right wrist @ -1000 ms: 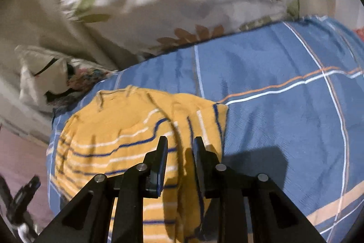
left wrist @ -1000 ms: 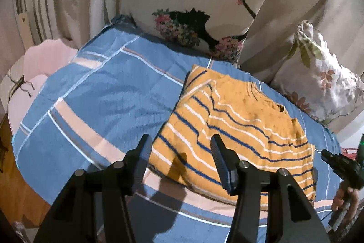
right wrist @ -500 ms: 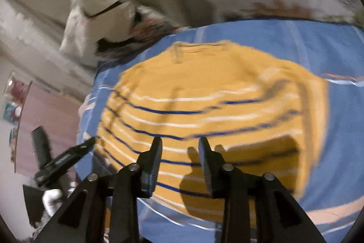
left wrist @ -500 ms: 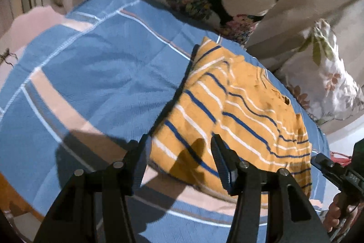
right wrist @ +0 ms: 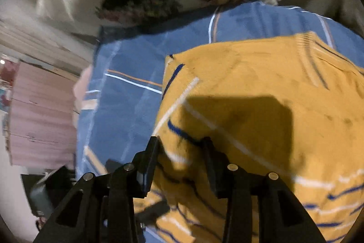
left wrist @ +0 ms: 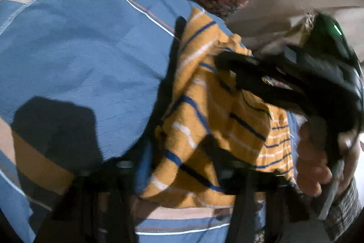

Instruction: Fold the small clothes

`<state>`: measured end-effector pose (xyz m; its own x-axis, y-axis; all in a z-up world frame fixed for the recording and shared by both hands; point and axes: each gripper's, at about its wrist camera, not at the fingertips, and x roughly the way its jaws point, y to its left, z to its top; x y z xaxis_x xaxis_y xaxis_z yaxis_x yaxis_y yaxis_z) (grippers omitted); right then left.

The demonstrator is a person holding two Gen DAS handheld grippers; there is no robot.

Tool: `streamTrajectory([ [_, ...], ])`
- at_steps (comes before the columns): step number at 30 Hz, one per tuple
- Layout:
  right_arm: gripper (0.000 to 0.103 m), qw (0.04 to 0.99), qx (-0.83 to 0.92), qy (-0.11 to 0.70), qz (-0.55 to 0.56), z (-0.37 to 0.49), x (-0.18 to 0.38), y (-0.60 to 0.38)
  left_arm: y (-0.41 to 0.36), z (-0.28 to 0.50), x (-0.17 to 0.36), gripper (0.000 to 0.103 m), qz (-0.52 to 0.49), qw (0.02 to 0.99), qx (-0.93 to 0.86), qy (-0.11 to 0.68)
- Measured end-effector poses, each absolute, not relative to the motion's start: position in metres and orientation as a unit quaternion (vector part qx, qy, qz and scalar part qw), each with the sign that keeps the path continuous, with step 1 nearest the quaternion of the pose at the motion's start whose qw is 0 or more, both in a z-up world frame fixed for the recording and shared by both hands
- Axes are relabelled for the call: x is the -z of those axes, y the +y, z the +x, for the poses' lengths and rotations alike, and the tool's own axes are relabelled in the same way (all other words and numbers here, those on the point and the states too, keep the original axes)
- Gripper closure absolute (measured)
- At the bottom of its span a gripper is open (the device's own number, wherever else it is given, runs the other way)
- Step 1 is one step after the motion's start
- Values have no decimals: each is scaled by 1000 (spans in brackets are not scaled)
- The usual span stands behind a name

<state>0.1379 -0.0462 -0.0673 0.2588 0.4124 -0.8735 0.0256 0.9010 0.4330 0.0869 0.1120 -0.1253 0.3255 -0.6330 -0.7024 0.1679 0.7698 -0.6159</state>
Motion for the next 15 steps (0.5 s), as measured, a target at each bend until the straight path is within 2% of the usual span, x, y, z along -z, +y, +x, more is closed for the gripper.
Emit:
streamTrajectory([
  [1, 58, 770, -118, 603, 175, 142, 72, -40, 114, 88, 129, 85, -239, 773, 261, 527],
  [6, 38, 770, -89, 615, 144, 155, 78, -13, 117, 86, 127, 85, -254, 769, 270, 521],
  [11, 37, 771, -60, 631, 61, 160, 83, 13, 111, 80, 119, 85, -253, 773, 273, 515],
  [13, 42, 772, -55, 633, 9, 157, 85, 24, 108, 77, 115, 85, -250, 776, 274, 511],
  [15, 68, 777, -41, 627, -37, 151, 86, 30, 103, 72, 110, 85, -249, 779, 276, 506],
])
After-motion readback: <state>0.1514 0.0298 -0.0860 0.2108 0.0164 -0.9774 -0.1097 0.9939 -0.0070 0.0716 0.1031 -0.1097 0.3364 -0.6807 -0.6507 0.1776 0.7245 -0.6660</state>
